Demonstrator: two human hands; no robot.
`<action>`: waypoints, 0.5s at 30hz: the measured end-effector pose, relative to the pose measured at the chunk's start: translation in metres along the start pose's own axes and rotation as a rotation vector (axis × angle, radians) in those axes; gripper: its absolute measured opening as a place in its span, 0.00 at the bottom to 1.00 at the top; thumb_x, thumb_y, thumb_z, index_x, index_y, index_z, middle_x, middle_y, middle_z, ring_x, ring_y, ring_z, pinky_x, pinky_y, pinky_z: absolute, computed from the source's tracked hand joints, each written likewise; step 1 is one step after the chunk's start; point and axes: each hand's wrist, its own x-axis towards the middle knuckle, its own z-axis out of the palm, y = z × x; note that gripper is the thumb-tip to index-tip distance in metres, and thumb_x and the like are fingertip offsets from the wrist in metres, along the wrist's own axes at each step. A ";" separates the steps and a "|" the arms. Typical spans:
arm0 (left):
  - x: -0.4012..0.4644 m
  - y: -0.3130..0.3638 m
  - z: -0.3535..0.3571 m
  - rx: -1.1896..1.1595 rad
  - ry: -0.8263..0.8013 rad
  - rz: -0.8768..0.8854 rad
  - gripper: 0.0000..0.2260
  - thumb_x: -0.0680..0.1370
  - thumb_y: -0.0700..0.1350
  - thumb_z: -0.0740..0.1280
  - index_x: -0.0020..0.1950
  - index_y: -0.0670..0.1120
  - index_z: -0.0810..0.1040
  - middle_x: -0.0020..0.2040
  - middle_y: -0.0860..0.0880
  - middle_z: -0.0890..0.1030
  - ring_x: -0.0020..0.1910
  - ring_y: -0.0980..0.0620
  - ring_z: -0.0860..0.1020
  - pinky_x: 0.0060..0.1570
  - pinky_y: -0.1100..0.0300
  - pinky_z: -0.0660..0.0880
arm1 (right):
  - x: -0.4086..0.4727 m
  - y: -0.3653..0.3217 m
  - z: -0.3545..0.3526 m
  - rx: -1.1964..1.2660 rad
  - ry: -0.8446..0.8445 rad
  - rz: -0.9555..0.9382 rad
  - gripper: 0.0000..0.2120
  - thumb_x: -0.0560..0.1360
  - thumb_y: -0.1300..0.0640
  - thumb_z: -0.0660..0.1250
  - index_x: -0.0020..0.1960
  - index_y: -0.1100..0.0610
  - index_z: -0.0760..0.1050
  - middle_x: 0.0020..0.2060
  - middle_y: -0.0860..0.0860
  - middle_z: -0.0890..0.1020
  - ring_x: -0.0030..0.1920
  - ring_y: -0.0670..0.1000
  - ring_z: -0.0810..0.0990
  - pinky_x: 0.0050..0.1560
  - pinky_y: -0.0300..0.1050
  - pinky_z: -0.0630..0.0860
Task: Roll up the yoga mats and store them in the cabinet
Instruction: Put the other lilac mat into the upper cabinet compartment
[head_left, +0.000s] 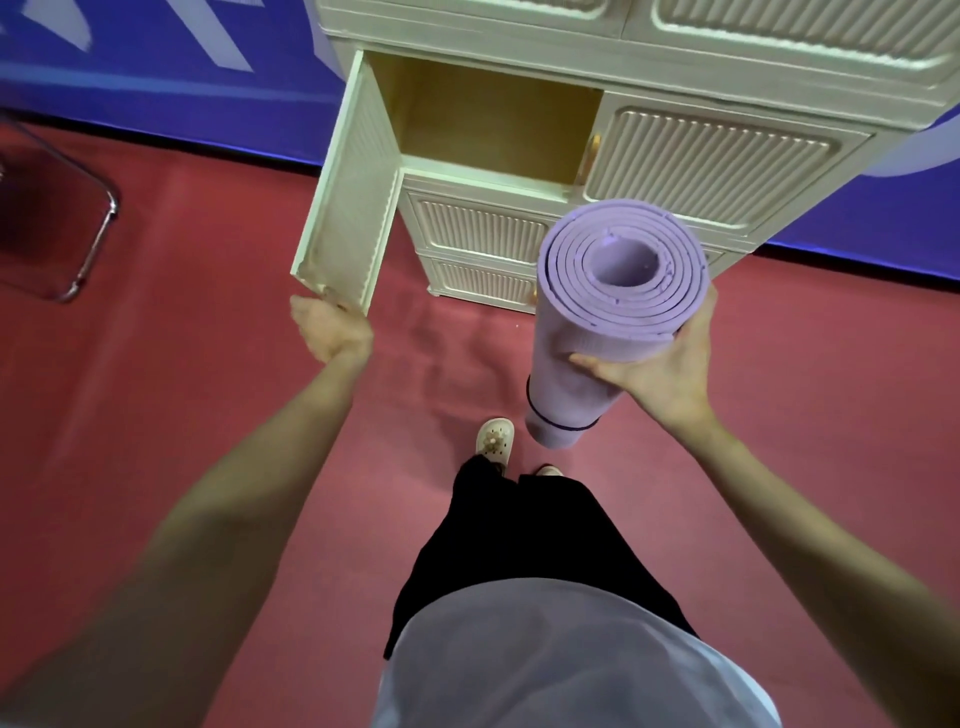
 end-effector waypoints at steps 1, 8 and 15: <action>-0.001 0.002 0.001 -0.013 -0.014 -0.113 0.23 0.82 0.48 0.56 0.72 0.36 0.60 0.70 0.37 0.68 0.67 0.38 0.69 0.65 0.49 0.65 | -0.001 0.000 0.001 0.002 0.001 -0.004 0.53 0.51 0.58 0.87 0.67 0.48 0.58 0.63 0.37 0.69 0.65 0.41 0.71 0.65 0.37 0.68; -0.045 0.060 0.045 -0.095 -0.474 0.051 0.16 0.74 0.40 0.65 0.60 0.36 0.76 0.59 0.39 0.79 0.59 0.42 0.77 0.54 0.53 0.73 | -0.004 0.008 -0.010 -0.019 0.052 0.025 0.54 0.51 0.56 0.87 0.67 0.46 0.58 0.63 0.37 0.69 0.65 0.40 0.71 0.63 0.34 0.67; -0.067 0.193 0.102 -0.241 -0.786 0.506 0.14 0.77 0.43 0.67 0.62 0.42 0.77 0.56 0.47 0.80 0.51 0.55 0.77 0.57 0.63 0.74 | -0.011 0.024 -0.025 -0.042 0.150 0.101 0.56 0.52 0.55 0.86 0.70 0.58 0.58 0.65 0.43 0.68 0.67 0.42 0.70 0.65 0.36 0.67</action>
